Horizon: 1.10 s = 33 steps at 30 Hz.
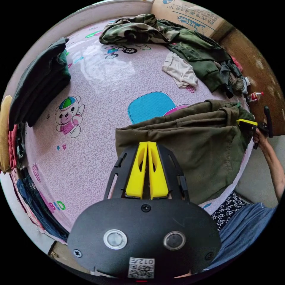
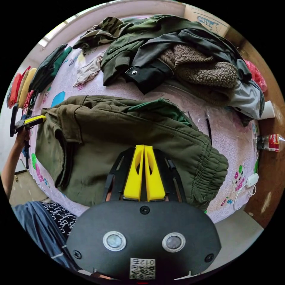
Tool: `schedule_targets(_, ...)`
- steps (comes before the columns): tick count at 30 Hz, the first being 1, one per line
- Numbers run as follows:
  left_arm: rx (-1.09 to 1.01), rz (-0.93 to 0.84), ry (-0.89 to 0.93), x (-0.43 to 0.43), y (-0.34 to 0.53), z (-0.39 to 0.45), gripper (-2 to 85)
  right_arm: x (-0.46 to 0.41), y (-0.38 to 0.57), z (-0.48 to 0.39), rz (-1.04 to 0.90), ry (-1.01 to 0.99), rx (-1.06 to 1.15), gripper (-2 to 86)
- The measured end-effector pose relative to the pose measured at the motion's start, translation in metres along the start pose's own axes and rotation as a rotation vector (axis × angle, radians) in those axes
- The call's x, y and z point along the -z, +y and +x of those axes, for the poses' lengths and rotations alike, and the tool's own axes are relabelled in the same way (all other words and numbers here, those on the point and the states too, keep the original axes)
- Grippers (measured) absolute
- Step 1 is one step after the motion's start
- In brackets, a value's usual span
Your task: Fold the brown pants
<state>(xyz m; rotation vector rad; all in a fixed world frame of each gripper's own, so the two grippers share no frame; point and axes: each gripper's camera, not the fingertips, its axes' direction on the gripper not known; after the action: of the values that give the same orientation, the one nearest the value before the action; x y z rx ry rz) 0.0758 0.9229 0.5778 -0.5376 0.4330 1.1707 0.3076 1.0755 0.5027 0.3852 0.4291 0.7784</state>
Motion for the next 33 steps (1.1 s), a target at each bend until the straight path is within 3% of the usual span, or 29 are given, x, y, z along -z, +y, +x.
schedule_targets(4,0.009,-0.006,-0.022,0.003,0.01,-0.009,-0.1,-0.004,-0.012,-0.014,-0.021,-0.044,0.036,-0.2)
schedule_targets(8,0.071,-0.021,-0.008,0.006,0.034,-0.035,-0.1,-0.009,-0.033,-0.06,-0.038,0.034,0.151,-0.2)
schedule_targets(15,0.218,-0.092,-0.056,0.018,0.121,-0.098,-0.1,-0.018,-0.073,-0.147,-0.05,-0.138,0.303,-0.1)
schedule_targets(22,0.472,-0.102,-0.039,0.026,0.243,-0.148,-0.1,-0.02,-0.118,-0.271,-0.024,0.01,0.546,-0.1)
schedule_targets(25,0.543,-0.006,-0.005,0.033,0.282,-0.151,0.0,-0.018,-0.135,-0.306,-0.042,0.096,0.635,-0.1)
schedule_targets(28,0.582,0.085,-0.085,0.051,0.301,-0.137,0.2,0.009,-0.128,-0.306,0.027,0.171,0.686,-0.2)
schedule_targets(33,0.444,0.395,0.027,0.103,0.274,-0.083,0.3,0.094,-0.09,-0.208,0.272,0.04,0.407,-0.2)
